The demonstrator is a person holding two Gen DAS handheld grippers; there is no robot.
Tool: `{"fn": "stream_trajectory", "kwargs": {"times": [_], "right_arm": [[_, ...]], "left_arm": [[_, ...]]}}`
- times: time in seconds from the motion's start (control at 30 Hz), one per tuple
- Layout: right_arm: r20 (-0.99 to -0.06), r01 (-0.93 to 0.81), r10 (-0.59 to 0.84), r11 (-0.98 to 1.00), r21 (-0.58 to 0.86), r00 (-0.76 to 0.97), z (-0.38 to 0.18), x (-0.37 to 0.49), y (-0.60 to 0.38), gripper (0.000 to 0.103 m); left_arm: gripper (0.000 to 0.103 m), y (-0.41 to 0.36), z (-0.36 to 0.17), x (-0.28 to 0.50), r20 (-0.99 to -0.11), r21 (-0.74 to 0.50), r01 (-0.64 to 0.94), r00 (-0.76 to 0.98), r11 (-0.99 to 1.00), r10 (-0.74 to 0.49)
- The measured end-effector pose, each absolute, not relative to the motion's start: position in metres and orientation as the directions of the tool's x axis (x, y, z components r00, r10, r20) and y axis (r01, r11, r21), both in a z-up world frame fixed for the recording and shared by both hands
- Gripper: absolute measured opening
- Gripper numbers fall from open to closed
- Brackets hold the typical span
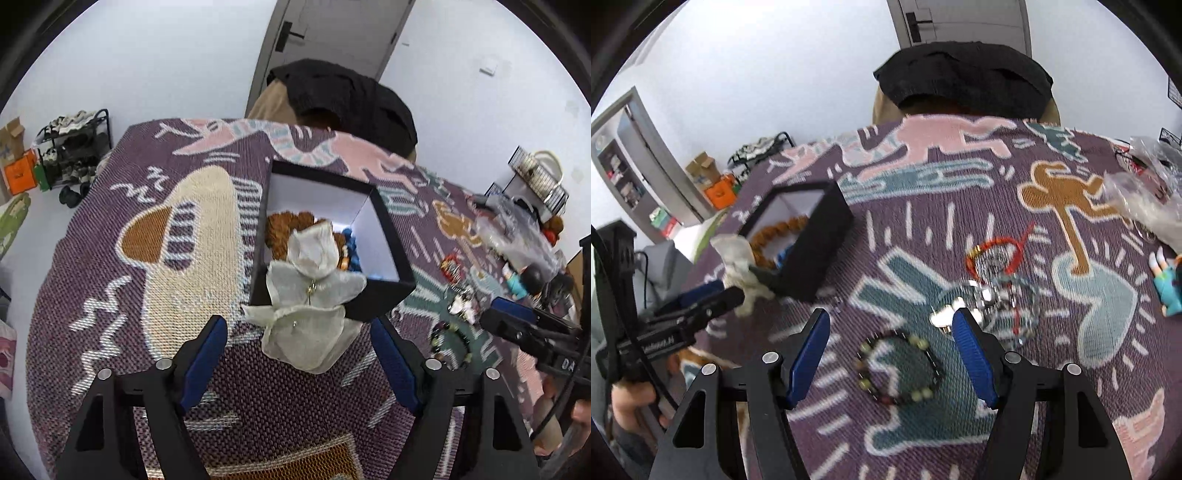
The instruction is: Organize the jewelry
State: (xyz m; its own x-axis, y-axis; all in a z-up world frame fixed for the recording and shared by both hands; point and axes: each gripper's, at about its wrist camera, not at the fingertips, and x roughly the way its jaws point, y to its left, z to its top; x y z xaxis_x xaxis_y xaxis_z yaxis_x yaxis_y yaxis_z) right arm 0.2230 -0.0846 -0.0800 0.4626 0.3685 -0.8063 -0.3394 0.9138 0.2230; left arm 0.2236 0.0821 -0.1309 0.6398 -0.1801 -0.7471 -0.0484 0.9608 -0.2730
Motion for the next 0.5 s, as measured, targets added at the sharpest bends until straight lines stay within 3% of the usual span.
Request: {"fn": "stream_trajectory", "kwargs": {"times": [0.23,0.27,0.33,0.43,0.5], "right_arm": [[-0.842,-0.284,0.301,0.941,0.186,0.448,-0.107,0.219,-0.099,0.069],[-0.847,-0.273,0.290,0.945,0.180,0.446,-0.111,0.219,-0.102,0.069],[-0.854,-0.256,0.272,0.951,0.171,0.443,-0.116,0.220,-0.106,0.069],[-0.857,-0.262,0.228,0.958,0.113,0.463,-0.116,0.218,-0.105,0.058],[-0.860,-0.266,0.193,0.961,0.071,0.471,-0.117,0.219,-0.102,0.042]], "left_arm": [[0.036,0.079,-0.149,0.232,-0.772,-0.257,-0.074,0.615,0.964,-0.158],[0.021,0.078,-0.149,0.232,-0.770,-0.254,-0.066,0.617,0.965,-0.161],[0.005,0.076,-0.150,0.232,-0.775,-0.258,-0.055,0.608,0.965,-0.172],[0.002,0.074,-0.141,0.225,-0.753,-0.251,-0.054,0.638,0.966,-0.160],[0.001,0.071,-0.130,0.220,-0.734,-0.251,-0.034,0.658,0.967,-0.168]]}}
